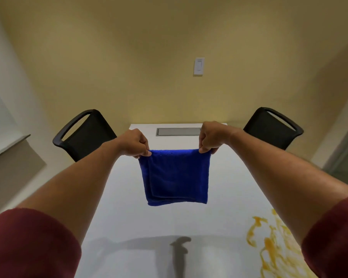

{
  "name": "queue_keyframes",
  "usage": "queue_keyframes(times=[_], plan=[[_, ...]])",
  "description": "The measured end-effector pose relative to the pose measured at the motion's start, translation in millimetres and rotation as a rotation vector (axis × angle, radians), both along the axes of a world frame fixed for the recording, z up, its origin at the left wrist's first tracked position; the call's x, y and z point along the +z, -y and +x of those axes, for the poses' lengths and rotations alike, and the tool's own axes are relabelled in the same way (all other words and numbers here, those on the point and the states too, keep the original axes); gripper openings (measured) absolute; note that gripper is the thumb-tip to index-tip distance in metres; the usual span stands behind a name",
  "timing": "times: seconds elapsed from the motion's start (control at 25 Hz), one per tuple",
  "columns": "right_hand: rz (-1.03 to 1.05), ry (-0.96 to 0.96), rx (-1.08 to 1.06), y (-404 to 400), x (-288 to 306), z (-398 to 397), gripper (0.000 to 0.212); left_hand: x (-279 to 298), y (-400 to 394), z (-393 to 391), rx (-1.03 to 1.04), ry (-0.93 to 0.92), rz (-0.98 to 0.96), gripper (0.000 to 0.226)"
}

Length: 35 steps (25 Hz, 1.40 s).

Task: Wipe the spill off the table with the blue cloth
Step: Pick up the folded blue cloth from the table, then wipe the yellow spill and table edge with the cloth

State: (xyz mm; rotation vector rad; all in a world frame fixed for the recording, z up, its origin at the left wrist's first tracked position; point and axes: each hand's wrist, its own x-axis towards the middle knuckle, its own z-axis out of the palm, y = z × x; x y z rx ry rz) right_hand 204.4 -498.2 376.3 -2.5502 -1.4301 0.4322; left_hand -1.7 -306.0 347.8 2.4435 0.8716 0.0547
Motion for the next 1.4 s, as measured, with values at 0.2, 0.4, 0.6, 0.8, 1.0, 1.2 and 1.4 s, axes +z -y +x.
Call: queue_keyframes(times=[0.2,0.4,0.6,0.8,1.0,1.2,1.4], plan=[[-0.018,-0.008,-0.045,68.9,23.8,2.3,0.008,21.4,69.0,8.0,-0.021,-0.003,-0.038,0.015],[-0.010,0.000,-0.095,119.2,28.3,-5.6,0.009,29.1,118.4,8.1,-0.040,0.019,-0.037,0.019],[0.014,-0.002,-0.160,161.5,19.4,-24.4,0.006,21.2,153.9,-1.1,-0.093,0.041,-0.037,0.020],[-0.023,0.012,-0.215,205.1,-8.2,-44.1,0.005,-11.7,186.9,-7.3,-0.174,0.017,-0.051,0.016],[-0.035,-0.004,-0.272,249.0,-32.9,-44.3,0.010,-36.2,222.3,2.6,-0.242,0.007,-0.055,0.017],[-0.038,0.009,-0.277,278.8,-52.4,-20.0,0.010,-53.4,256.2,24.6,-0.269,-0.011,-0.039,0.016],[-0.058,0.021,-0.215,296.0,-84.3,27.5,0.008,-84.5,285.2,52.9,-0.189,-0.026,-0.052,0.007]])
